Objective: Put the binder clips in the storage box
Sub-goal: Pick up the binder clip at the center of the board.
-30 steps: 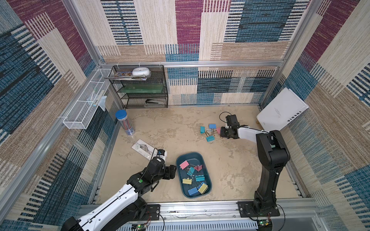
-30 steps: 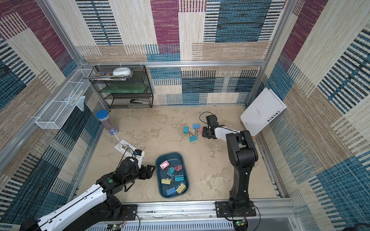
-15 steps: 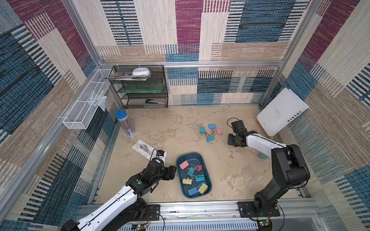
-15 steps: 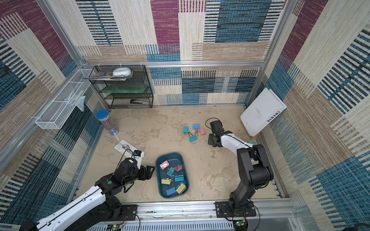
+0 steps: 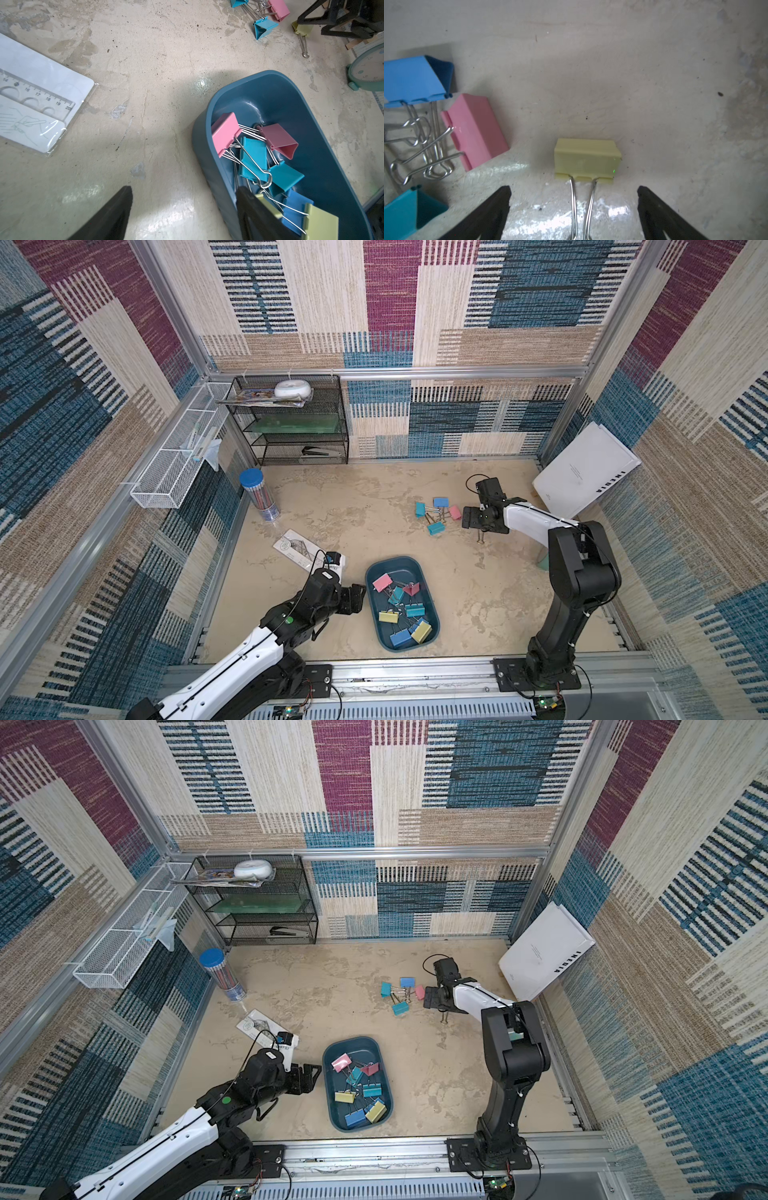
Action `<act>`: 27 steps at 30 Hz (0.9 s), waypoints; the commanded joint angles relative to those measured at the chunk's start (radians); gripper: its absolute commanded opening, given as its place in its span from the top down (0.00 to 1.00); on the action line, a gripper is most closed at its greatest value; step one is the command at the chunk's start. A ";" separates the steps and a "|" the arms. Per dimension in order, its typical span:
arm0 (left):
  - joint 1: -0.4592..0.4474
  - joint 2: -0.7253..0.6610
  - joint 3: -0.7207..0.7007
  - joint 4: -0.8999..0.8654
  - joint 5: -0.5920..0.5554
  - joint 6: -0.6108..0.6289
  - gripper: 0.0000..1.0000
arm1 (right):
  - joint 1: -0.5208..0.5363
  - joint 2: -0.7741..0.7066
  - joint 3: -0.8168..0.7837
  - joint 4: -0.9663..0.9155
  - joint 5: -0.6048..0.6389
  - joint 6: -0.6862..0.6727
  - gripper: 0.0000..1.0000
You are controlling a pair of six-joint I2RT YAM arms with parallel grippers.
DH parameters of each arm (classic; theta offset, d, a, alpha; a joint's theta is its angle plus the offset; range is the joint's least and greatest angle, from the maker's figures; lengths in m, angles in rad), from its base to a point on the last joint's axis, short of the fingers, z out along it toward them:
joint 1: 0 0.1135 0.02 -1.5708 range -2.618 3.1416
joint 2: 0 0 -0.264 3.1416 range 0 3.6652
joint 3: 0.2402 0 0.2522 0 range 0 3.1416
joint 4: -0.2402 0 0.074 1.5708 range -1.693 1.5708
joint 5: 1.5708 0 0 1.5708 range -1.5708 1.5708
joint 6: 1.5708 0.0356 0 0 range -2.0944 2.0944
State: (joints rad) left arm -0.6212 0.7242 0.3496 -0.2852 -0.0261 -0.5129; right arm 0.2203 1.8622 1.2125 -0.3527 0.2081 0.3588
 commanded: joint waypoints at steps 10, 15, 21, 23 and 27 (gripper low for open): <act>0.000 -0.001 0.001 0.009 0.008 0.007 0.18 | -0.012 0.103 0.058 -0.005 0.005 -0.014 0.15; 0.000 -0.002 -0.001 0.008 0.008 0.007 0.18 | -0.020 0.110 0.040 0.008 0.026 -0.017 0.24; 0.001 -0.004 0.001 0.004 0.008 0.005 0.18 | -0.025 0.128 0.046 0.011 0.049 -0.030 0.47; 0.000 -0.006 0.001 0.003 0.008 0.006 0.18 | -0.027 0.121 0.036 0.013 0.052 -0.031 0.55; 0.000 -0.008 -0.001 0.005 0.010 0.006 0.18 | -0.024 0.059 0.006 0.025 0.061 -0.034 0.56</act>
State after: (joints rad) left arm -0.6212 0.7189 0.3496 -0.2855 -0.0261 -0.5129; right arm 0.1963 1.9518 1.2331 -0.2798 0.2367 0.3363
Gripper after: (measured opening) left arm 0.824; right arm 0.519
